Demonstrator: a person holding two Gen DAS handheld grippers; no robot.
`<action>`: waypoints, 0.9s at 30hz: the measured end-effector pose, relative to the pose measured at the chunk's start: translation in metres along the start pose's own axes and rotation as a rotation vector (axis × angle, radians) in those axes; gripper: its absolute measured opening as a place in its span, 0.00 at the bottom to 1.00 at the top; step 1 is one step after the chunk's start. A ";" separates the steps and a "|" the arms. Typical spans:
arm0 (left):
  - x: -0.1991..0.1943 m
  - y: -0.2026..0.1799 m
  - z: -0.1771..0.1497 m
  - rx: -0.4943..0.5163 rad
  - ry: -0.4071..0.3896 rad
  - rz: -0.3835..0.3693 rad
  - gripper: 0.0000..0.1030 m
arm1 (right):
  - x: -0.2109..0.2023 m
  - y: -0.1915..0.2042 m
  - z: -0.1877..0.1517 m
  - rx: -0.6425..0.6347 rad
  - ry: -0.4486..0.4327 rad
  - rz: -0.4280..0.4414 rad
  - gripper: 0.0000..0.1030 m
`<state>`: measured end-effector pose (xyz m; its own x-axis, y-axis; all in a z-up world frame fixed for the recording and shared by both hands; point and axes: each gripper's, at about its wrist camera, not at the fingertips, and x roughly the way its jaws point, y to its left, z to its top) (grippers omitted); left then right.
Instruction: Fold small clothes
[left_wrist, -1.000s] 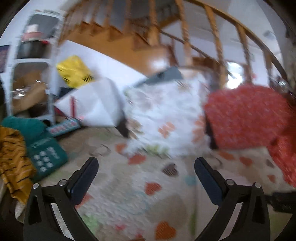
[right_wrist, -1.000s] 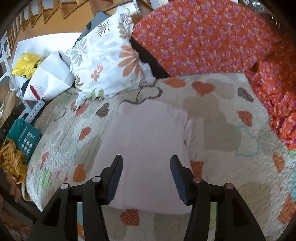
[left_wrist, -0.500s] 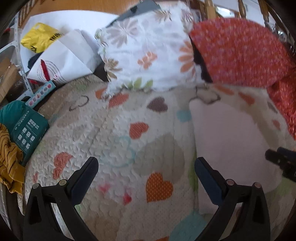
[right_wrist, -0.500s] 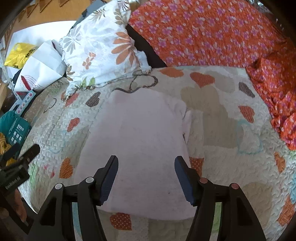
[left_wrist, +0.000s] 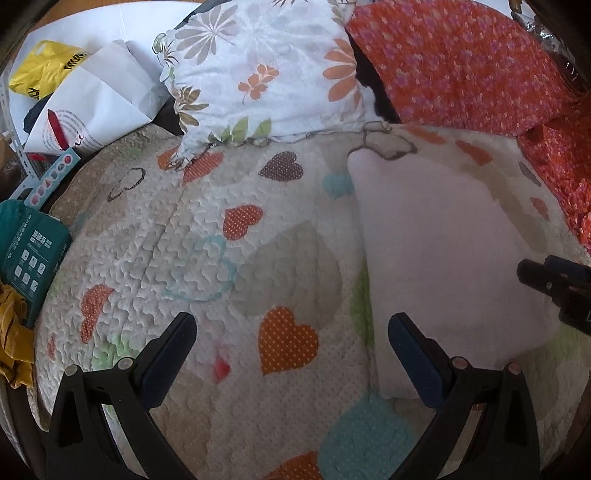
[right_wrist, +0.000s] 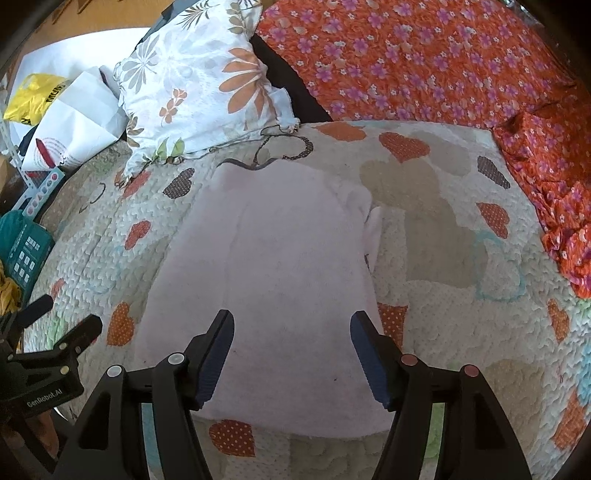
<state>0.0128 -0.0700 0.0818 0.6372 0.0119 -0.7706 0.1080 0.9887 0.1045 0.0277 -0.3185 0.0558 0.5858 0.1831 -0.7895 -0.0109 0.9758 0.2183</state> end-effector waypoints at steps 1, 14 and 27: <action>0.000 0.000 0.000 -0.001 0.002 -0.002 1.00 | 0.000 -0.001 0.000 0.004 0.000 -0.001 0.68; 0.007 0.002 -0.003 -0.017 0.049 -0.043 1.00 | 0.001 0.004 -0.002 -0.020 0.006 -0.011 0.70; 0.007 -0.002 -0.003 -0.010 0.051 -0.049 1.00 | 0.004 -0.001 -0.004 0.002 0.020 -0.019 0.71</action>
<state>0.0146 -0.0711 0.0737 0.5915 -0.0289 -0.8058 0.1301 0.9897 0.0600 0.0266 -0.3184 0.0506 0.5693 0.1666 -0.8051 0.0020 0.9790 0.2040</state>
